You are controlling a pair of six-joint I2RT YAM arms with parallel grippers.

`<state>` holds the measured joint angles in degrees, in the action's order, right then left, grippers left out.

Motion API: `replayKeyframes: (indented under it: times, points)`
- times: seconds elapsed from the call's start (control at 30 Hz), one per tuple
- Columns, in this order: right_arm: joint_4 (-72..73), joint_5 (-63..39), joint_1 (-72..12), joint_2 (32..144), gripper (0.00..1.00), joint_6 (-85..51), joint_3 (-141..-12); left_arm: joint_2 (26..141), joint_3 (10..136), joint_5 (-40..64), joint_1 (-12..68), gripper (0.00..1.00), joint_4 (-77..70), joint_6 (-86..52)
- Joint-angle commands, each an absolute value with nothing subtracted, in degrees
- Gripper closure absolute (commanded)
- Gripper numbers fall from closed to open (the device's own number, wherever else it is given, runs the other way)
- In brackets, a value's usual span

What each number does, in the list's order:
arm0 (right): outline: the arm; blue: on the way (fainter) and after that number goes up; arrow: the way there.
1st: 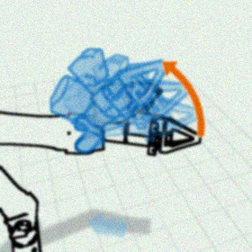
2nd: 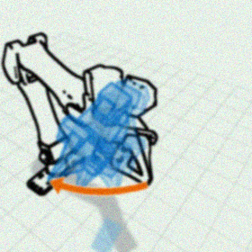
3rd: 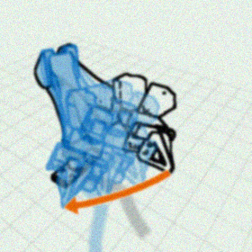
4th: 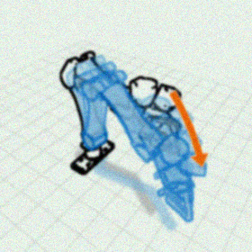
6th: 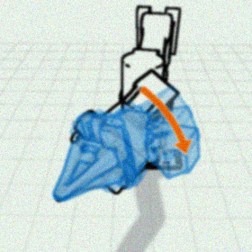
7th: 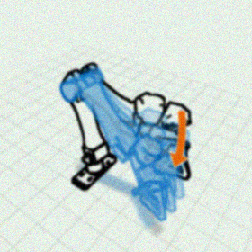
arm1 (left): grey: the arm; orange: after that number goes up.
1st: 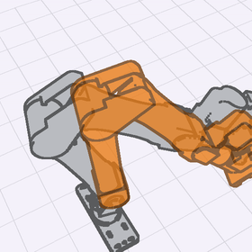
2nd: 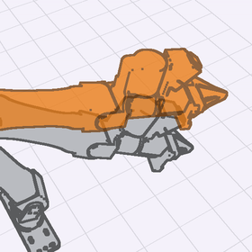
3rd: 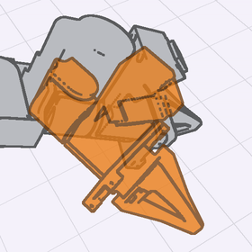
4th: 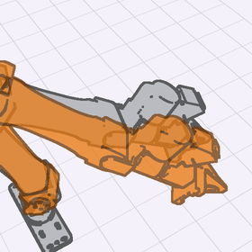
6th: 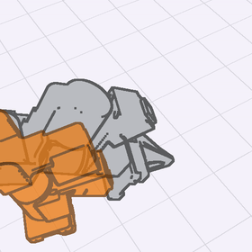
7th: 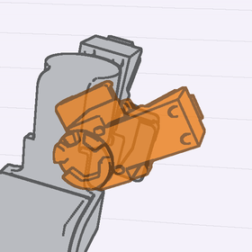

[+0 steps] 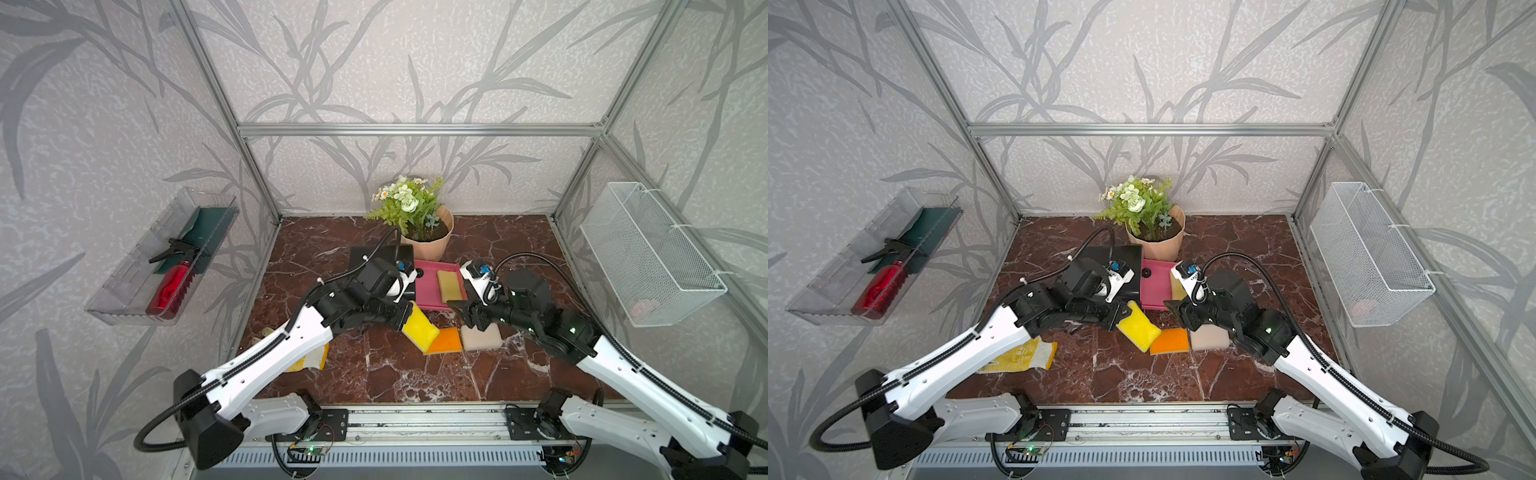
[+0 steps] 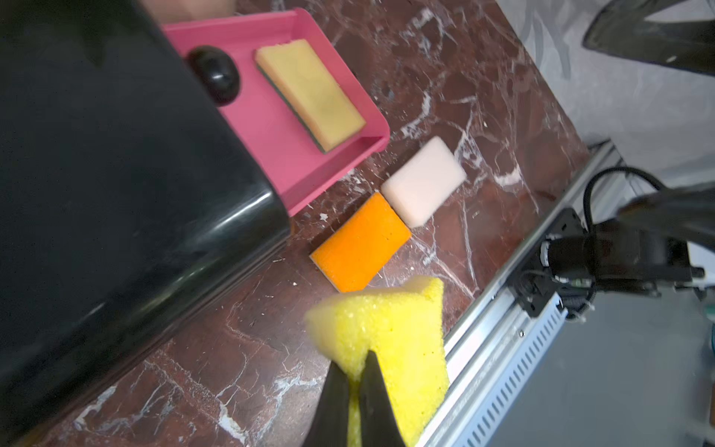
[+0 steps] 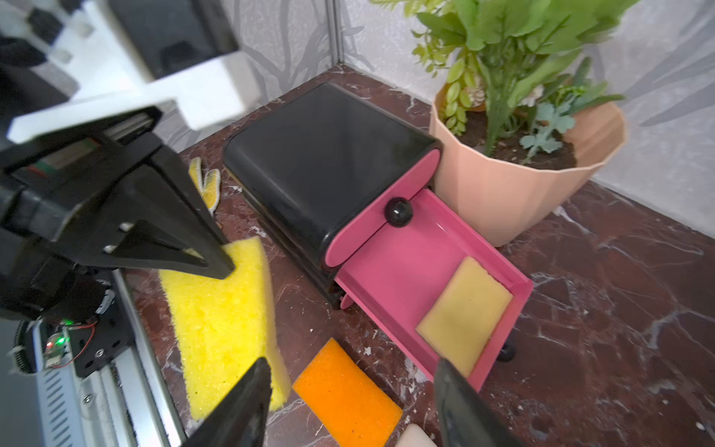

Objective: Take the sponge out of the drawer
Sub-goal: Pick up the sponge from the drawer.

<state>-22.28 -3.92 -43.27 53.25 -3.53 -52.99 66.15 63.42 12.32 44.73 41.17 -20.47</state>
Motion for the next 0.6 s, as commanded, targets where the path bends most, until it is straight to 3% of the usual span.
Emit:
replayKeyframes:
  times: [0.0, 0.2, 0.57]
  points:
    - [-18.44, 2.56, -43.24, 51.65, 0.29, -7.29, -50.65, 57.97, 56.35, 1.79, 45.51, 1.00, 34.67, -33.47]
    - [-16.29, 3.65, -43.15, 50.98, 0.26, -9.08, -48.35, 47.22, 43.34, -10.50, 47.57, 1.00, 32.41, -44.59]
    - [-17.01, 6.84, -43.07, 49.14, 0.24, -9.39, -46.85, 44.23, 24.70, -11.31, 48.15, 1.00, 17.31, -57.50]
